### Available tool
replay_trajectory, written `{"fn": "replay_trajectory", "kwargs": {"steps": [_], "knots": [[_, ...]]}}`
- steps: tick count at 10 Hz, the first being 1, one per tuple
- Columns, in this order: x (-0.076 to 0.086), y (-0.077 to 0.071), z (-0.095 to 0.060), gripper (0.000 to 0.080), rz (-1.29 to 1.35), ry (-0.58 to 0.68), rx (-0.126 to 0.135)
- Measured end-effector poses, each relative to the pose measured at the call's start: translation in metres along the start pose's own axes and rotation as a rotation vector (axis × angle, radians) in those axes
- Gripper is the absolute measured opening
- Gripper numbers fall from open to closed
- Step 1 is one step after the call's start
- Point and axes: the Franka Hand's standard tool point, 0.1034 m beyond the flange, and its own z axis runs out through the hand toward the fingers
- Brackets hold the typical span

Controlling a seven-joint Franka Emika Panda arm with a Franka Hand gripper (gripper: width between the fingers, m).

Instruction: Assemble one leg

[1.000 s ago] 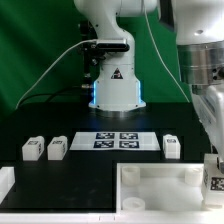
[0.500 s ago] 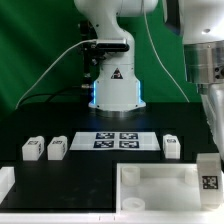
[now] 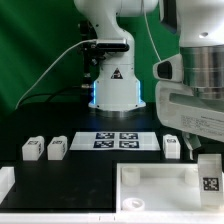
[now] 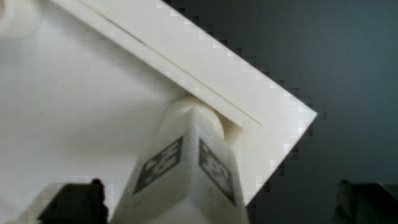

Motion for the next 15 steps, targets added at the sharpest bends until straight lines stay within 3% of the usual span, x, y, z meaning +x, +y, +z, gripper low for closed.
{"fn": "replay_trajectory", "kwargs": {"steps": [2, 4, 6, 7, 8, 10, 15], "knots": [[0.004, 0.004, 0.002, 0.0649, -0.334, 0.023, -0.027], [0.006, 0.002, 0.002, 0.0649, -0.461, 0.043, -0.017], [0.006, 0.002, 0.002, 0.0394, -0.402, 0.043, -0.016], [0.006, 0.001, 0.002, 0.0394, -0.357, 0.041, -0.012], [0.007, 0.002, 0.002, 0.0297, -0.217, 0.042, -0.009], [0.011, 0.005, 0.003, 0.0297, -0.008, 0.033, 0.004], [0.005, 0.013, 0.005, 0.0297, 0.852, -0.001, 0.091]]}}
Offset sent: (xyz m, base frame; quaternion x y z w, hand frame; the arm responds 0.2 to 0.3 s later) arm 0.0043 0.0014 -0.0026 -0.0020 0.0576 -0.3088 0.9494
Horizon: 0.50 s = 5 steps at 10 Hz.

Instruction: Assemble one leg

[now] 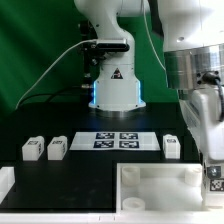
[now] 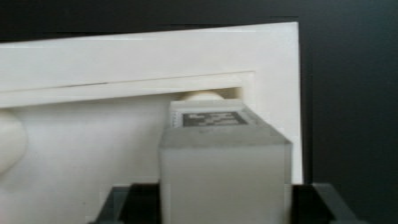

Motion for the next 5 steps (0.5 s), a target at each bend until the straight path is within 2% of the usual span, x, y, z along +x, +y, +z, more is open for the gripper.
{"fn": "replay_trajectory", "kwargs": {"steps": [1, 2, 3, 4, 5], "knots": [[-0.0022, 0.0008, 0.0002, 0.0297, 0.091, -0.009, 0.01], [-0.0023, 0.0008, 0.0002, 0.0297, 0.039, -0.008, 0.01], [-0.0024, 0.0015, 0.0014, 0.0368, -0.023, -0.008, 0.008], [-0.0033, 0.0019, 0.0016, 0.0524, -0.112, -0.008, 0.008], [-0.0068, 0.0027, 0.0015, 0.0524, -0.292, -0.001, 0.003]]}}
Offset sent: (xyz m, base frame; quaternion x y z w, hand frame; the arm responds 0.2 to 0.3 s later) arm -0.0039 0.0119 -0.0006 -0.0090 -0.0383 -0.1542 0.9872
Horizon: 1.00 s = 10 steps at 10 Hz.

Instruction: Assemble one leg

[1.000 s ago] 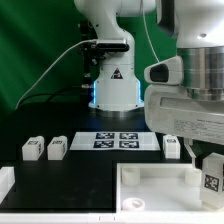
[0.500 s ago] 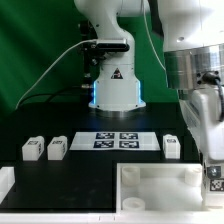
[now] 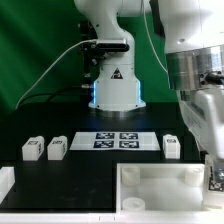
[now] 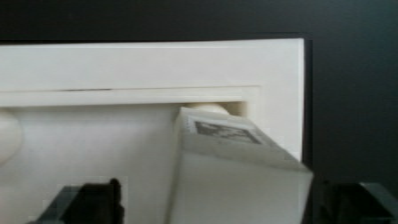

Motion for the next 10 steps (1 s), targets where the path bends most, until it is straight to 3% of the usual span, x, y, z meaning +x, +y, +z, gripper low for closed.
{"fn": "replay_trajectory", "kwargs": {"steps": [1, 3, 4, 5, 6, 7, 10], "knots": [[-0.0042, -0.0002, -0.0003, 0.0623, -0.153, 0.001, -0.009], [-0.0013, -0.0001, 0.0003, 0.0645, -0.345, 0.003, -0.009], [-0.0015, 0.0, 0.0004, 0.0645, -0.405, 0.003, -0.009], [-0.0008, 0.0003, 0.0013, 0.0649, -0.597, 0.015, -0.029], [-0.002, -0.0024, 0.0034, 0.0649, -0.84, 0.044, -0.075], [-0.0092, -0.0048, 0.0071, 0.0649, -1.044, 0.058, -0.094], [-0.0066, -0.0052, 0.0067, 0.0606, -1.039, 0.058, -0.092]]}}
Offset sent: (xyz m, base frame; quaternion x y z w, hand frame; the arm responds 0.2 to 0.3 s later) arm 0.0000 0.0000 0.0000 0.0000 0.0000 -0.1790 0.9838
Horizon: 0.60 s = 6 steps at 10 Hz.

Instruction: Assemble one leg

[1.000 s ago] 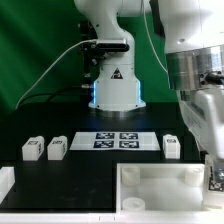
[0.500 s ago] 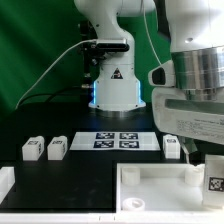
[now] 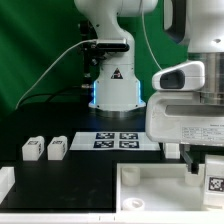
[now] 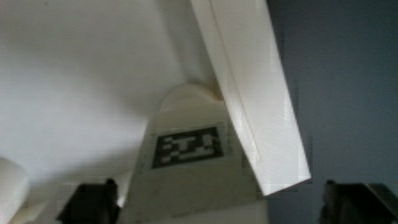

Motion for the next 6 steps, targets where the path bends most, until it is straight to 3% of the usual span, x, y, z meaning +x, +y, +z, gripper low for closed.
{"fn": "replay_trajectory", "kwargs": {"steps": [1, 2, 3, 6], "knots": [[0.0, 0.0, 0.0, 0.042, 0.033, 0.0, 0.0], [-0.001, 0.0002, 0.0005, 0.042, 0.165, -0.006, 0.003], [0.0009, 0.0034, 0.0002, 0.03, 0.265, -0.005, 0.0], [0.0029, 0.0071, 0.0024, 0.0299, 0.71, -0.02, 0.037]]}}
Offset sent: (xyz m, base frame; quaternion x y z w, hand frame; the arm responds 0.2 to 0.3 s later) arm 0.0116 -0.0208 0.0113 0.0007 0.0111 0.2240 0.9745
